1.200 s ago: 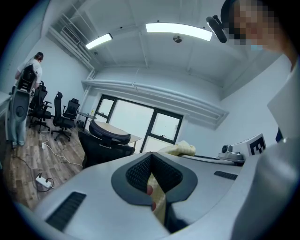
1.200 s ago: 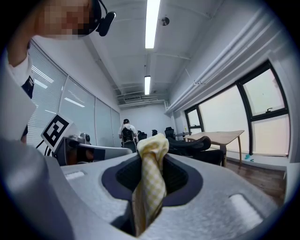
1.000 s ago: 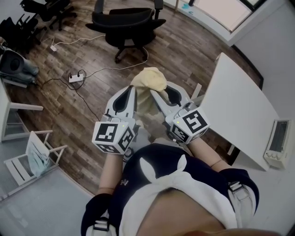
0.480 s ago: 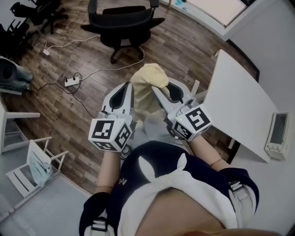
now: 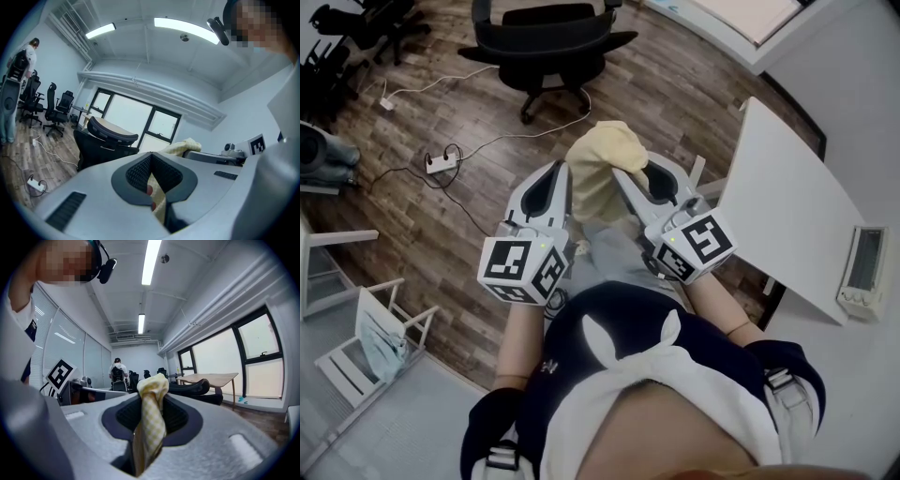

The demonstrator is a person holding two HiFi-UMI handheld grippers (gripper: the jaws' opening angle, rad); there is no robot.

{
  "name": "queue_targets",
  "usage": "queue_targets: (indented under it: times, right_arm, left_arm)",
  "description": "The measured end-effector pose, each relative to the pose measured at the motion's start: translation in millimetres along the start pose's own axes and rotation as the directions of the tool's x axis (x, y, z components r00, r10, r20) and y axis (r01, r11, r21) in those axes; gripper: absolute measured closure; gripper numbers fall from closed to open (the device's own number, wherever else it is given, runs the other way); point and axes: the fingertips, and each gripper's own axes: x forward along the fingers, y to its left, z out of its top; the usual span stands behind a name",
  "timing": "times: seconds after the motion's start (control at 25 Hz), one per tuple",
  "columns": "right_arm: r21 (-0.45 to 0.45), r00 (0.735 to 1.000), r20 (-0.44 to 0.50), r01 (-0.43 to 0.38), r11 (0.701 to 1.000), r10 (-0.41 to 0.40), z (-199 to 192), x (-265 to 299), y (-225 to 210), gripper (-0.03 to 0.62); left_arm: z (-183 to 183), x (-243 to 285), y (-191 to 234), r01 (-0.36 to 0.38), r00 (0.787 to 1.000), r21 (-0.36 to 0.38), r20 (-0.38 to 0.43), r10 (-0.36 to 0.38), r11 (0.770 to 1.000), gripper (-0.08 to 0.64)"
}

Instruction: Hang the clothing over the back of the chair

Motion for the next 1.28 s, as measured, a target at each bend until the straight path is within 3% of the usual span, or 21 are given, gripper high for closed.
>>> queue_targets:
  times: [1.28]
  right_arm:
    - [0.036,0.999,0.024,-0.028,0.999,0.027,34.4,78.2,-62.3,0.488]
  left_arm:
    - [42.4,85.7,48.4,0.021,1.0,0.023,-0.005,-0.02,1.0,0.554]
